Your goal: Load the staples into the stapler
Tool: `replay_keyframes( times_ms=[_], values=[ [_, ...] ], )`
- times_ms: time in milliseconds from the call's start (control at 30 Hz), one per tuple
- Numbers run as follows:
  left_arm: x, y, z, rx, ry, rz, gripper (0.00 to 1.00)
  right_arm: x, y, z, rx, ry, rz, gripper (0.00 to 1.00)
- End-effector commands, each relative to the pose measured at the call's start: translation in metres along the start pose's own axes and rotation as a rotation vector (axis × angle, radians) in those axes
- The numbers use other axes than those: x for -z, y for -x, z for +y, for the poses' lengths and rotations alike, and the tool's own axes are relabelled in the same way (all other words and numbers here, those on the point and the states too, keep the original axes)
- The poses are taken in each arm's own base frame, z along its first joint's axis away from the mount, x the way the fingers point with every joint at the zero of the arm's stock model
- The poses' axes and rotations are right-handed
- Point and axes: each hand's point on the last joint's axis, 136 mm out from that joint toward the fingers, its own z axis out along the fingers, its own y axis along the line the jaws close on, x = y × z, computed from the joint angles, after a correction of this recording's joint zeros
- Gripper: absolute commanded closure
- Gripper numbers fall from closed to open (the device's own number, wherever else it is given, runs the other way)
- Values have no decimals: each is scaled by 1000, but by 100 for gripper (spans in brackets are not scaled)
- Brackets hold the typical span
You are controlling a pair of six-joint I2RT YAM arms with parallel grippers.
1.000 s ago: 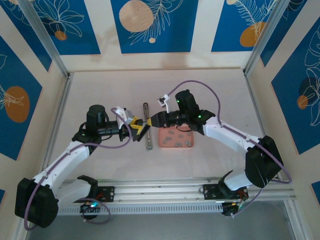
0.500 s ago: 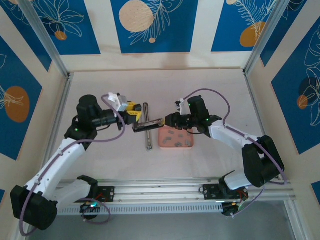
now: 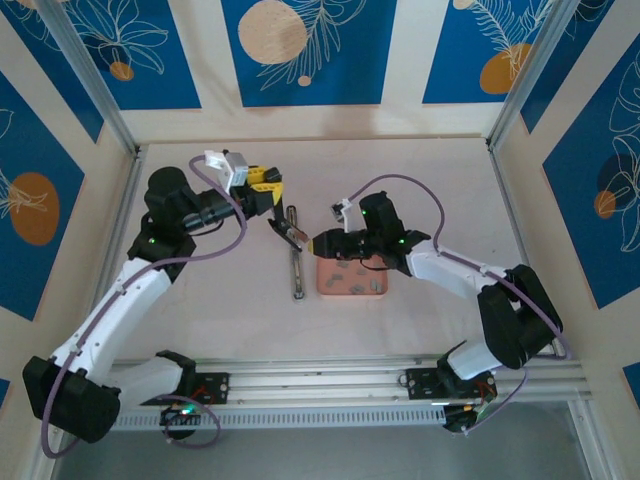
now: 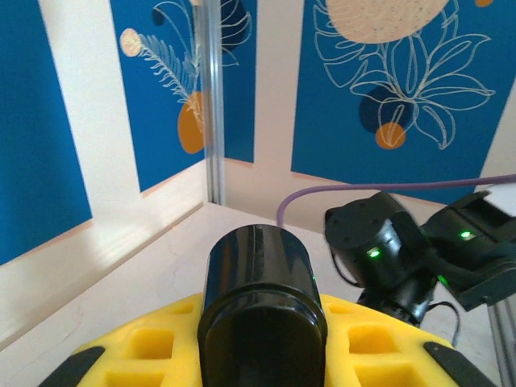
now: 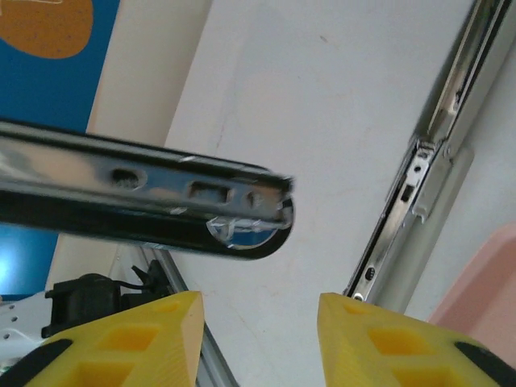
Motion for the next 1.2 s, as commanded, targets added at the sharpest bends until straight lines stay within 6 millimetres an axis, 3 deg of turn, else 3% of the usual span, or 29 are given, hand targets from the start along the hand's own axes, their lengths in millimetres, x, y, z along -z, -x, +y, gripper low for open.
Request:
replay_keyframes(
  times_ms=[0, 233, 367, 467, 767, 1033, 1167],
  values=[
    [5, 38, 1, -72, 43, -108, 100, 22, 20, 22, 207, 10, -92, 54],
    [2, 33, -4, -69, -6, -97, 100, 59, 42, 63, 729, 62, -189, 43],
    [1, 32, -9, -61, -40, -105, 100, 62, 32, 89, 1104, 203, -178, 39],
    [0, 32, -15, -52, -87, -110, 100, 58, 34, 99, 1235, 272, -164, 37],
    [-2, 36, -24, -47, -154, -142, 100, 48, 45, 128, 1276, 486, -88, 36],
    [-3, 36, -27, -53, -187, -152, 100, 33, 47, 133, 1234, 556, -42, 37],
    [-3, 37, -29, -57, -200, -158, 100, 29, 47, 136, 1195, 610, -8, 44]
  ],
)
